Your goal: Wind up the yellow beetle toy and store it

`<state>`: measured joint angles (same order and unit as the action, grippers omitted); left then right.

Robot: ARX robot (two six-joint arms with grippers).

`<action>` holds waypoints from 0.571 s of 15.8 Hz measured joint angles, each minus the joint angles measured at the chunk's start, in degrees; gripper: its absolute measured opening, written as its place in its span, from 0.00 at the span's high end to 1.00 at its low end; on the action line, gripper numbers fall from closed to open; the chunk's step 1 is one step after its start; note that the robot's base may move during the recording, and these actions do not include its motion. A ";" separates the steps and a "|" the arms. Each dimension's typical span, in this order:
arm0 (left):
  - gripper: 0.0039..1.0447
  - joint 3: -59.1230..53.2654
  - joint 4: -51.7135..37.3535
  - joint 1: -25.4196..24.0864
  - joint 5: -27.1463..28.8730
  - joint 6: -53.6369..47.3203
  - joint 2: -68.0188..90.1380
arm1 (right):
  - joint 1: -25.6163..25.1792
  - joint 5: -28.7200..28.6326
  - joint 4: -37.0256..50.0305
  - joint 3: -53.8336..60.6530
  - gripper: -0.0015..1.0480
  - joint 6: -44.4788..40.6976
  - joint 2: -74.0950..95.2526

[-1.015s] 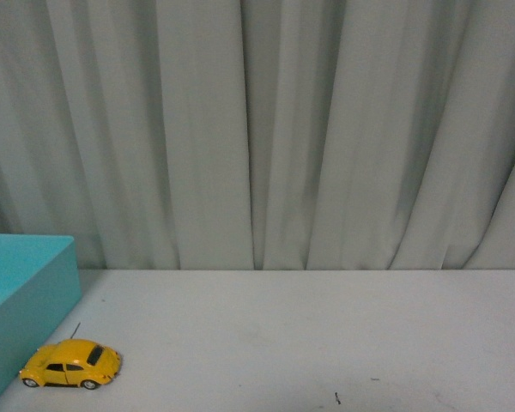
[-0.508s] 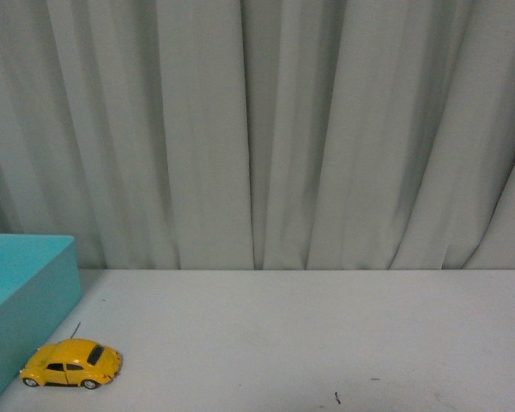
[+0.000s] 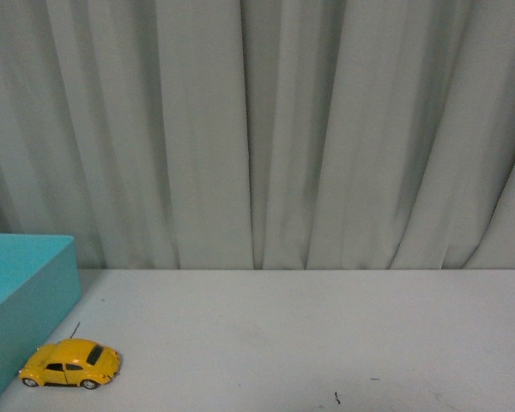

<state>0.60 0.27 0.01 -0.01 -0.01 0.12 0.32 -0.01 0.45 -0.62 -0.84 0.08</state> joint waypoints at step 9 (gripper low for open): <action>0.06 0.00 -0.04 0.00 0.07 0.00 0.00 | -0.02 0.02 -0.68 0.00 0.27 0.00 0.07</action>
<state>0.60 0.23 0.01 0.05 -0.01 0.12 0.30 0.01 -0.23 -0.62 -0.84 0.14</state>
